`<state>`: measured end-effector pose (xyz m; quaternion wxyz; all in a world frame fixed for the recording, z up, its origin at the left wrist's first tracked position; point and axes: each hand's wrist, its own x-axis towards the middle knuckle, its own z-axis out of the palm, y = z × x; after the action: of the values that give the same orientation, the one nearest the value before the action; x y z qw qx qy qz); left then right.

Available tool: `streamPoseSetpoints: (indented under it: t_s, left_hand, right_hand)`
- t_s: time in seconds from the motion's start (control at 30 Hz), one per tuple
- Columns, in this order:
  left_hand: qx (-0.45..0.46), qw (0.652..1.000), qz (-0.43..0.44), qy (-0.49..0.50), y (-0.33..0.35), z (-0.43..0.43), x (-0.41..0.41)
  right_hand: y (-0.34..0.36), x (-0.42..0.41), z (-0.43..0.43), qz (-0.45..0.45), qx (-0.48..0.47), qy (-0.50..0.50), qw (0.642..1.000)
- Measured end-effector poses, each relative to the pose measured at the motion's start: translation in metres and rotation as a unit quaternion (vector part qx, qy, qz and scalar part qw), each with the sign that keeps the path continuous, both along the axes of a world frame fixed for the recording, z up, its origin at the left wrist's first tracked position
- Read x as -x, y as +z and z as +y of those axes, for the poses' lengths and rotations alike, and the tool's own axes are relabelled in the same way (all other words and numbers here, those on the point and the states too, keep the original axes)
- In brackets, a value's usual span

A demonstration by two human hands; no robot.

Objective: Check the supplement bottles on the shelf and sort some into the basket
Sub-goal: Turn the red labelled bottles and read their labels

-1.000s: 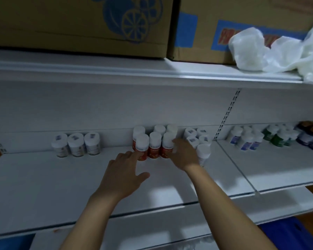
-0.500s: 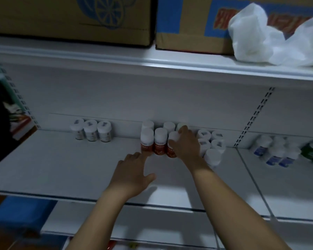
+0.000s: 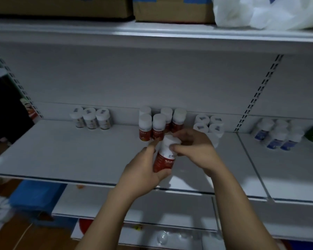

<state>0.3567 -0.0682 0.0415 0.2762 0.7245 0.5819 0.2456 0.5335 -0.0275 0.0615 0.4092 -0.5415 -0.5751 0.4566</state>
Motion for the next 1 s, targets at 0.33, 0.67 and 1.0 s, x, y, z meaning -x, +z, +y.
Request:
streamPoseSetpoints:
  t_s: [0.33, 0.67, 1.0]
  left_hand:
    - [0.052, 0.964, -0.232, -0.118, 0.034, -0.034, -0.004]
    - [-0.006, 0.965, -0.253, -0.067, 0.032, -0.036, -0.012]
    - [-0.004, 0.975, -0.201, -0.097, 0.039, -0.030, 0.004]
  right_hand:
    - [0.026, -0.012, -0.032, 0.200, -0.027, 0.037, 0.979]
    - [0.028, -0.007, -0.041, 0.255, -0.015, 0.043, 0.966]
    - [0.034, 0.011, -0.040, 0.263, -0.014, -0.031, 0.964]
